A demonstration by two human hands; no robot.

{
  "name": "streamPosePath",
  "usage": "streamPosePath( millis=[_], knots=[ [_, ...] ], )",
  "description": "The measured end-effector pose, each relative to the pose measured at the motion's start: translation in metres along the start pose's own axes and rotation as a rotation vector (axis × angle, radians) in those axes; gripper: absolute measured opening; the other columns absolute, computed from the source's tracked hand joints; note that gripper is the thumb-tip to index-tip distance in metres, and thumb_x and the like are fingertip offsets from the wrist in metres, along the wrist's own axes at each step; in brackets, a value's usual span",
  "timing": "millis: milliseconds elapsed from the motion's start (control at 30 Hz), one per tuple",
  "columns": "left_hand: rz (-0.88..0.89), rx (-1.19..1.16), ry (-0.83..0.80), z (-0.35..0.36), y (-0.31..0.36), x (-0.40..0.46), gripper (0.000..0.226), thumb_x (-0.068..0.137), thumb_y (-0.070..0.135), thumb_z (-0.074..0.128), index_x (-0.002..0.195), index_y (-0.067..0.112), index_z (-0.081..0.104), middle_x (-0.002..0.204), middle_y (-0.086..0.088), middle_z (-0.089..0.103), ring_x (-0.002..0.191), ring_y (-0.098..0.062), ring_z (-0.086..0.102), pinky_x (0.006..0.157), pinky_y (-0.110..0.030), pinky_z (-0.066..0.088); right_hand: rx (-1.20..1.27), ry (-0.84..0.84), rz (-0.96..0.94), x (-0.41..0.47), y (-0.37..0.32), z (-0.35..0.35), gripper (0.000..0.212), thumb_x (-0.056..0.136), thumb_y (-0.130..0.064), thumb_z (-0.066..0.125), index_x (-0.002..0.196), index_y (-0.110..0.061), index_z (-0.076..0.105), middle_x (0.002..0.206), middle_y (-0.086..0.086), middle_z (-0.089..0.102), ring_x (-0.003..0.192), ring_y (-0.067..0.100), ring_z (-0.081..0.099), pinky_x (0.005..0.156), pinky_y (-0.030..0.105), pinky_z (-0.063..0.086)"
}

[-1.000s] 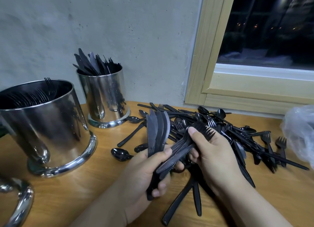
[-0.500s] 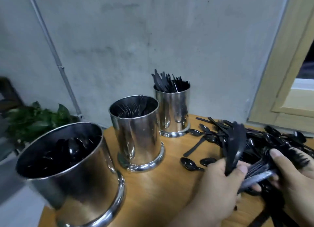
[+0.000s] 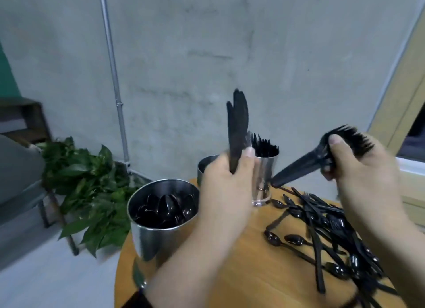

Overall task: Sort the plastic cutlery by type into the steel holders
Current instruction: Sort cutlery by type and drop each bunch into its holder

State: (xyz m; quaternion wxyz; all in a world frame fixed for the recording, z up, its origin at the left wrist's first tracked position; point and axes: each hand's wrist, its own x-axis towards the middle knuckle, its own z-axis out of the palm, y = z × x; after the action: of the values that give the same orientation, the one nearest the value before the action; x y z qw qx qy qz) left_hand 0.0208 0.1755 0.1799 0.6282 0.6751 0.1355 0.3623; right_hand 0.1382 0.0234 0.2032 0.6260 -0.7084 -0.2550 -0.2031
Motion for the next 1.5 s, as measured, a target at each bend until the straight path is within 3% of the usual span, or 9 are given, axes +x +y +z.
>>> streamPosePath(
  millis=[233,500,567,667,833,1067,1167,1300,1500],
  knots=[
    [-0.128,-0.057,0.045,-0.097,0.015,0.027,0.027,0.102,0.036,0.060,0.092,0.012,0.067,0.051,0.008,0.036,0.042,-0.009,0.028,0.040,-0.022,0.022,-0.183,-0.124,-0.126,0.046,-0.013,0.115,0.010,0.101,-0.026,0.058,0.094,-0.018,0.058,0.069,-0.005,0.058,0.067,0.020,0.054,0.061,0.032,0.038],
    [-0.177,-0.094,-0.067,-0.129,-0.002,0.030,0.027,0.101,0.034,0.060,0.092,0.010,0.066,0.051,0.011,0.035,0.042,-0.008,0.026,0.040,-0.021,0.021,-0.695,-0.544,-0.004,0.015,0.046,0.156,0.057,0.082,-0.064,0.068,0.111,-0.015,0.070,0.107,0.004,0.067,0.103,0.024,0.063,0.086,0.039,0.052],
    [-0.200,-0.092,-0.106,-0.131,-0.005,0.030,0.027,0.101,0.034,0.061,0.089,0.010,0.066,0.052,0.009,0.035,0.043,-0.009,0.025,0.041,-0.022,0.019,-0.617,-0.465,-0.029,0.010,0.039,0.143,0.072,0.082,-0.067,0.065,0.130,-0.013,0.064,0.125,0.003,0.062,0.116,0.020,0.058,0.100,0.036,0.048],
    [-0.213,-0.092,-0.172,-0.130,-0.008,0.031,0.029,0.100,0.034,0.062,0.086,0.009,0.067,0.055,0.004,0.034,0.043,-0.011,0.024,0.042,-0.025,0.016,-0.391,-0.337,-0.031,0.006,0.013,0.121,0.045,0.090,-0.058,0.060,0.118,-0.024,0.070,0.109,-0.009,0.069,0.097,0.006,0.062,0.085,0.026,0.049],
    [-0.287,-0.041,-0.372,-0.108,0.003,0.027,0.033,0.100,0.036,0.061,0.080,0.010,0.065,0.053,0.002,0.028,0.041,-0.012,0.023,0.039,-0.020,0.019,0.117,-0.697,0.097,-0.011,-0.041,0.104,0.034,0.091,-0.054,0.056,0.108,-0.028,0.070,0.076,-0.001,0.062,0.062,0.017,0.049,0.058,0.030,0.042],
    [-0.285,0.183,-0.650,-0.076,0.017,0.027,0.036,0.099,0.037,0.062,0.077,0.010,0.068,0.047,-0.001,0.032,0.036,-0.016,0.025,0.044,-0.024,0.025,0.206,-0.742,0.197,-0.011,-0.062,0.082,0.042,0.085,-0.045,0.070,0.096,-0.005,0.068,0.057,0.003,0.044,0.057,0.022,0.035,0.054,0.033,0.032],
    [-0.222,0.226,-0.667,-0.061,0.020,0.033,0.036,0.096,0.044,0.067,0.092,0.007,0.069,0.051,0.002,0.048,0.041,-0.016,0.044,0.046,-0.027,0.038,0.166,-0.673,0.213,-0.006,-0.059,0.066,0.026,0.095,-0.032,0.064,0.090,-0.007,0.070,0.059,0.004,0.044,0.059,0.025,0.037,0.061,0.038,0.037],
    [0.019,0.431,-0.431,-0.049,0.017,0.059,0.024,0.096,0.052,0.063,0.115,0.037,0.065,0.101,0.016,0.069,0.091,-0.001,0.065,0.077,-0.020,0.048,0.138,-0.250,0.148,0.030,-0.053,0.044,0.029,0.099,-0.028,0.061,0.099,0.000,0.067,0.062,0.002,0.048,0.057,0.015,0.043,0.058,0.030,0.038],
    [0.085,0.788,-0.437,-0.039,0.016,0.099,0.016,0.102,0.032,0.055,0.115,0.033,0.065,0.105,0.007,0.069,0.082,-0.013,0.064,0.072,-0.029,0.049,-0.077,-0.065,0.104,0.088,0.008,0.059,0.032,0.099,-0.037,0.058,0.089,-0.006,0.063,0.064,0.000,0.052,0.060,0.018,0.044,0.062,0.037,0.035]
  ],
)
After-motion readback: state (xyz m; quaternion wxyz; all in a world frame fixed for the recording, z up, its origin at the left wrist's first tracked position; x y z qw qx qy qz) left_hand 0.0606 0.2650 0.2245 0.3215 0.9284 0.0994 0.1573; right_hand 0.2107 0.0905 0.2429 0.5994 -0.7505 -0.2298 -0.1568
